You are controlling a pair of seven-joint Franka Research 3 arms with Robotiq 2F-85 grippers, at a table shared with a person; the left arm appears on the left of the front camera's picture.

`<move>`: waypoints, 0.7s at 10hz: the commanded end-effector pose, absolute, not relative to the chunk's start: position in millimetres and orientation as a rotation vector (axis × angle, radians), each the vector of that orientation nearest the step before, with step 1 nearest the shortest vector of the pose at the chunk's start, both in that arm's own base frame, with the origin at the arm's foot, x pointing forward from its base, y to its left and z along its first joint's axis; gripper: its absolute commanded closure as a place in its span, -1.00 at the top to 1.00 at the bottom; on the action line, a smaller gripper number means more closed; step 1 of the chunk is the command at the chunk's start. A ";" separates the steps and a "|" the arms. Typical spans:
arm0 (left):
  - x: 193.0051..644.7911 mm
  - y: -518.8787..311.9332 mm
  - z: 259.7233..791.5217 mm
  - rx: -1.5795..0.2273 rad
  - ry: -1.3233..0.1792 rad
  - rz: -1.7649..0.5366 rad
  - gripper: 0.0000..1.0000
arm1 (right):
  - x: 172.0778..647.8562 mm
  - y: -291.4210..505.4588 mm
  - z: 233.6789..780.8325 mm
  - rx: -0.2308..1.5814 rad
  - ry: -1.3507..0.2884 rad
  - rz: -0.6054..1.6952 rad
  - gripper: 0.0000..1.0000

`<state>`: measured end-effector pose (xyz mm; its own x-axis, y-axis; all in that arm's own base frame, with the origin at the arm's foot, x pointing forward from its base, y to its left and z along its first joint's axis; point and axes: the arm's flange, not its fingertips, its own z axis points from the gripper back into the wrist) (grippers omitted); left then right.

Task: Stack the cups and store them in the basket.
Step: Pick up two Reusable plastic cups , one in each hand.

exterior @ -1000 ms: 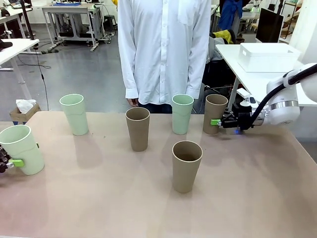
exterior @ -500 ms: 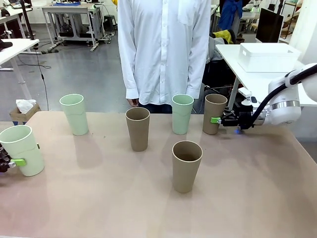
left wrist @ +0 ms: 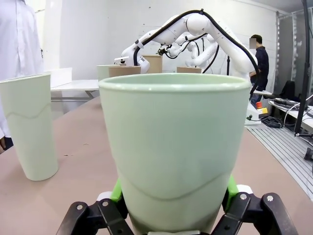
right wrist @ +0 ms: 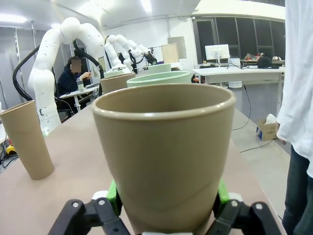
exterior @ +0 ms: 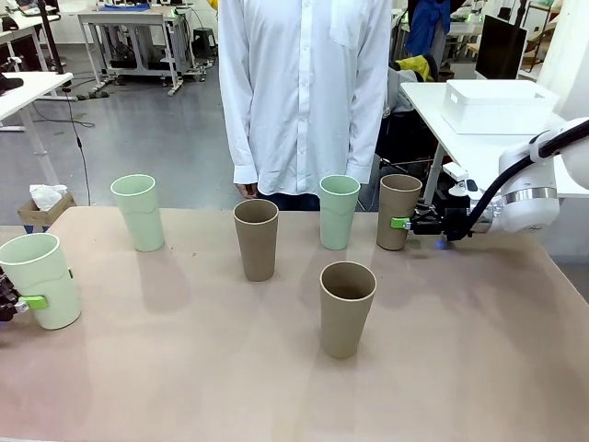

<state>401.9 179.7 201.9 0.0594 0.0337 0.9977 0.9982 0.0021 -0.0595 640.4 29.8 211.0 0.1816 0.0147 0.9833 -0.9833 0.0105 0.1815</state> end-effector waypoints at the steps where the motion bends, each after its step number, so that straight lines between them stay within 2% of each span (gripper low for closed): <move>1: 402.7 180.9 203.5 -1.249 -1.191 -1.154 0.14 | 640.5 29.9 211.0 1.272 -1.068 1.073 0.08; 6: 402.7 180.9 203.5 -1.249 -1.191 -1.154 0.14 | 640.5 29.9 211.0 1.272 -1.068 1.073 0.08; 7: 406.0 179.7 204.0 -1.264 -1.168 -1.142 0.70 | 640.3 29.7 210.9 1.272 -1.067 1.074 0.71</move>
<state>406.2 179.4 204.0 0.0791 0.0239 0.9966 0.9969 -0.0037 -0.0790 640.3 29.7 210.9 0.1819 0.0147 0.9832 -0.9833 0.0107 0.1817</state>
